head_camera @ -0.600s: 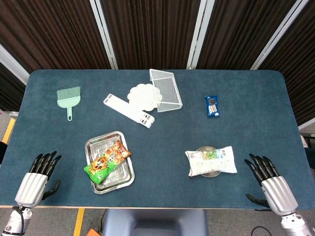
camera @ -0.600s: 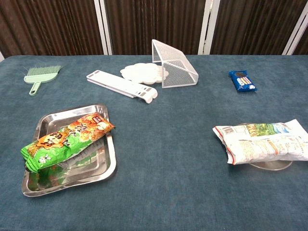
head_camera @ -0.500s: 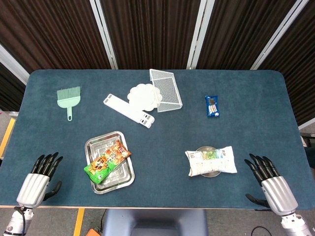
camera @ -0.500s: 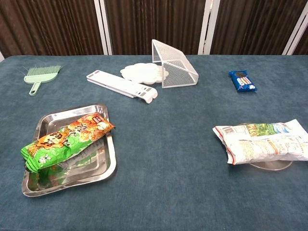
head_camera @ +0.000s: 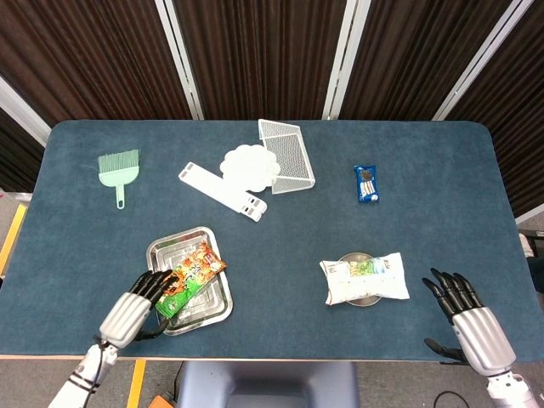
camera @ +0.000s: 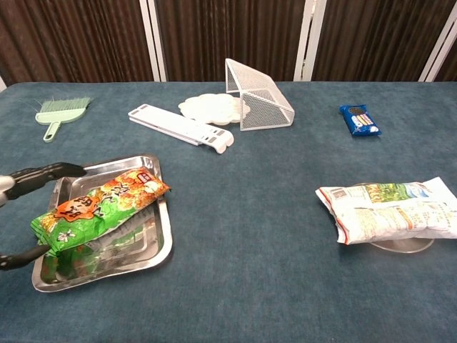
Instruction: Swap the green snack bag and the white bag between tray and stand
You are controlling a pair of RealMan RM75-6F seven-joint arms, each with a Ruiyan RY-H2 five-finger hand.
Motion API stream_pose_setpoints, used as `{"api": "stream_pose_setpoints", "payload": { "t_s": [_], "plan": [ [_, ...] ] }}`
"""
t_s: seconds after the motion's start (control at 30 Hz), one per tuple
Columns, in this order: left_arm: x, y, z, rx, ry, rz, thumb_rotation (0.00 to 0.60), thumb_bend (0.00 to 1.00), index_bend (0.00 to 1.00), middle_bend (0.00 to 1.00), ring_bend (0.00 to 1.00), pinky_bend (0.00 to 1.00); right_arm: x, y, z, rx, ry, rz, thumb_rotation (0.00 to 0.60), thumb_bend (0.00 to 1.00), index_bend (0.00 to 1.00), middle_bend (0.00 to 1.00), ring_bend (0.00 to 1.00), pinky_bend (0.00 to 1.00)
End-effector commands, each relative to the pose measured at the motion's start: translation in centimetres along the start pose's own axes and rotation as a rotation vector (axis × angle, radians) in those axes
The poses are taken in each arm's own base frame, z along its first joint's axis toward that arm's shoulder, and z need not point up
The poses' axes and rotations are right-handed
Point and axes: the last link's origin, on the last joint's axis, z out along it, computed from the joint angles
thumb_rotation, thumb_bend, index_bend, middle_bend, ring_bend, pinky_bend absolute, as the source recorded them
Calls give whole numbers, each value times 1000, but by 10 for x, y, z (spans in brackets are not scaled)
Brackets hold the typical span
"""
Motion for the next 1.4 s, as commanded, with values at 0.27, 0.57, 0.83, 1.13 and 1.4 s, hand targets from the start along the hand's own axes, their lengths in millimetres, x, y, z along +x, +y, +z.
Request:
{"api": "stream_pose_setpoints", "payload": {
  "t_s": [0.27,0.57,0.83,1.13,1.4],
  "plan": [
    [-19,8,63,90,-62,-22,600,360,0,0,0,16,8,4,-3,1,-1,34,600,159,0,0,0,0],
    [-20,-9,74,220,-128,24,600,354,0,0,17,228,7,5,-2,-3,-10,36,600,160,0,0,0,0],
    [-16,-6,86,238,-58,41,600,397,328,532,520,615,7,5,-1,-10,-13,33,600,160,0,0,0,0],
    [5,12,114,134,122,24,600,424,449,672,649,750,8,8,1,-25,-23,45,600,159,0,0,0,0],
    [19,59,183,14,209,19,600,424,448,667,649,750,7,13,5,-40,-56,66,600,159,0,0,0,0]
  ]
}}
